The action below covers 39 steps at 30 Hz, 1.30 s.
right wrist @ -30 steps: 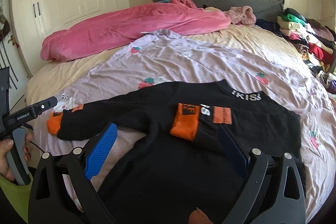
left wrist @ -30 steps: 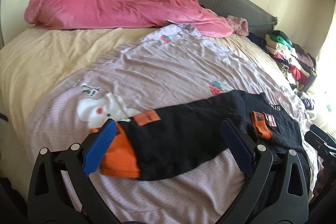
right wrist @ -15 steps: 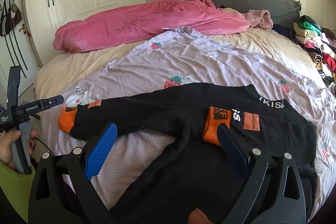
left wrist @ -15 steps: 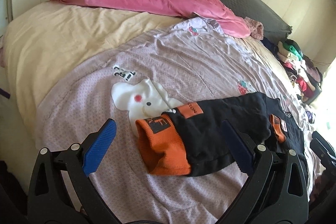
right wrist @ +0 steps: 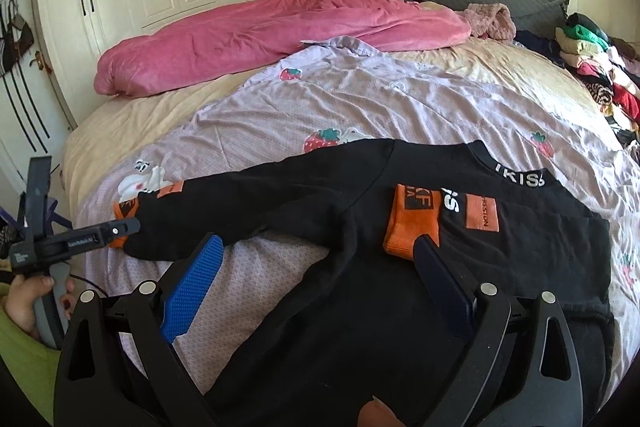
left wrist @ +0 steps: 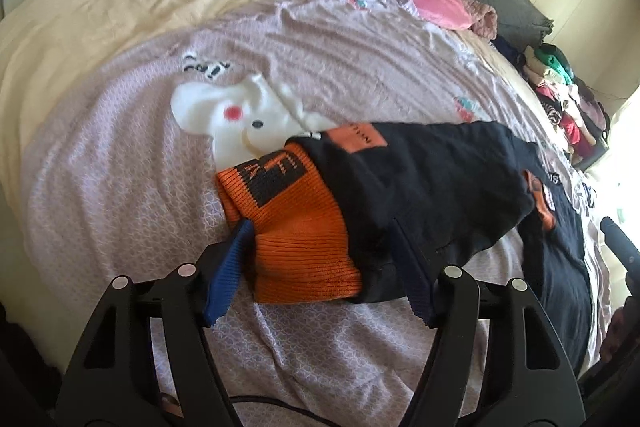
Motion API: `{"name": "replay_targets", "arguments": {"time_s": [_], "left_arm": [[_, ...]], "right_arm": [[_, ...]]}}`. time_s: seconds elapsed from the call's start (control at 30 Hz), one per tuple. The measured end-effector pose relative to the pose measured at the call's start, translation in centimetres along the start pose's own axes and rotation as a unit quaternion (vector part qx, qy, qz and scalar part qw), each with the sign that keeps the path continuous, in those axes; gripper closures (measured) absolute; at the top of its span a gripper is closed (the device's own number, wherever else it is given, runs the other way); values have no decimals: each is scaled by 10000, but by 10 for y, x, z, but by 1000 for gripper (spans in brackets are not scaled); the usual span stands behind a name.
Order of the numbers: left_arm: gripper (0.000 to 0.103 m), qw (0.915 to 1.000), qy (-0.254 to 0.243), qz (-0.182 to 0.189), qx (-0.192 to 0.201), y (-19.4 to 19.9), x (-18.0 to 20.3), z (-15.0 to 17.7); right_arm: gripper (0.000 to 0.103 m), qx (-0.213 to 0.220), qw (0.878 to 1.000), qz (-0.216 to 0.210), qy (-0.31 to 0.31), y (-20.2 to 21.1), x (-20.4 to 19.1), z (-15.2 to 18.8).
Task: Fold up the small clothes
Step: 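Close the left gripper on the orange sleeve cuff, then fold the sleeve across the shirt front and lay the cuff down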
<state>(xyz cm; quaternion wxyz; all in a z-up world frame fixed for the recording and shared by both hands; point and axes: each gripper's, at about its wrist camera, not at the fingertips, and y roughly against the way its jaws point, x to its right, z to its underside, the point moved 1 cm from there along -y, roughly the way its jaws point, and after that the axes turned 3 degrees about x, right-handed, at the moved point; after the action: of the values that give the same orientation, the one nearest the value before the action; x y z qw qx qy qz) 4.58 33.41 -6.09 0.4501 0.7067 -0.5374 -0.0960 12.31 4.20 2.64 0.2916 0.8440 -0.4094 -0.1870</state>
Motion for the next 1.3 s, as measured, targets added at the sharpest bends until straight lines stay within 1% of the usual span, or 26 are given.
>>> {"name": "replay_targets", "arguments": {"time_s": [0.03,0.07,0.1,0.17,0.23,0.3,0.4,0.57,0.67,0.8,0.9,1.0,1.1,1.17,1.23,1.27,1.3], "left_arm": [[44,10000,-4,4,33,1,0,-1],[49,10000,-5,24,63,2,0,-1],[59,9999,-8,54,91,3,0,-2],[63,9999,-17,108,101,3,0,-1],[78,9996,-73,241,116,4,2,-2],[86,9986,-173,436,244,7,7,-4],[86,9961,-313,675,484,19,19,-8],[87,9922,-514,914,674,30,46,-10],[87,9898,-644,1046,726,33,66,-12],[87,9865,-842,1220,693,33,96,-15],[87,9835,-992,1367,648,32,123,-16],[88,9787,-1164,1590,571,30,154,-16],[89,9747,-1331,1733,479,25,182,-14],[91,9732,-1414,1764,428,22,195,-12],[100,9702,-1555,1821,370,19,212,-9],[100,9691,-1612,1838,331,17,220,-8],[103,9671,-1709,1861,298,14,230,-5]], "right_arm": [[8,-13,10000,-6,-7,-1,0,1],[8,-26,10000,-8,-13,-2,1,2],[8,-40,10000,-9,-26,-3,1,3],[8,-57,10000,-27,-65,-4,3,4],[8,-56,9999,-44,-89,-5,4,5],[8,-45,9999,-57,-120,-4,6,7],[8,-20,9998,-59,-185,-4,12,8],[8,59,9993,-2,-373,4,29,10],[8,154,9984,161,-517,14,46,11],[8,214,9963,332,-761,24,72,15],[8,156,9949,496,-860,30,90,19],[8,171,9927,612,-1029,39,110,24],[8,214,9903,702,-1181,48,127,31],[8,239,9888,739,-1273,54,136,35],[8,301,9872,800,-1346,61,144,39],[8,339,9863,829,-1387,66,150,41],[8,362,9856,848,-1420,69,153,41]]}}
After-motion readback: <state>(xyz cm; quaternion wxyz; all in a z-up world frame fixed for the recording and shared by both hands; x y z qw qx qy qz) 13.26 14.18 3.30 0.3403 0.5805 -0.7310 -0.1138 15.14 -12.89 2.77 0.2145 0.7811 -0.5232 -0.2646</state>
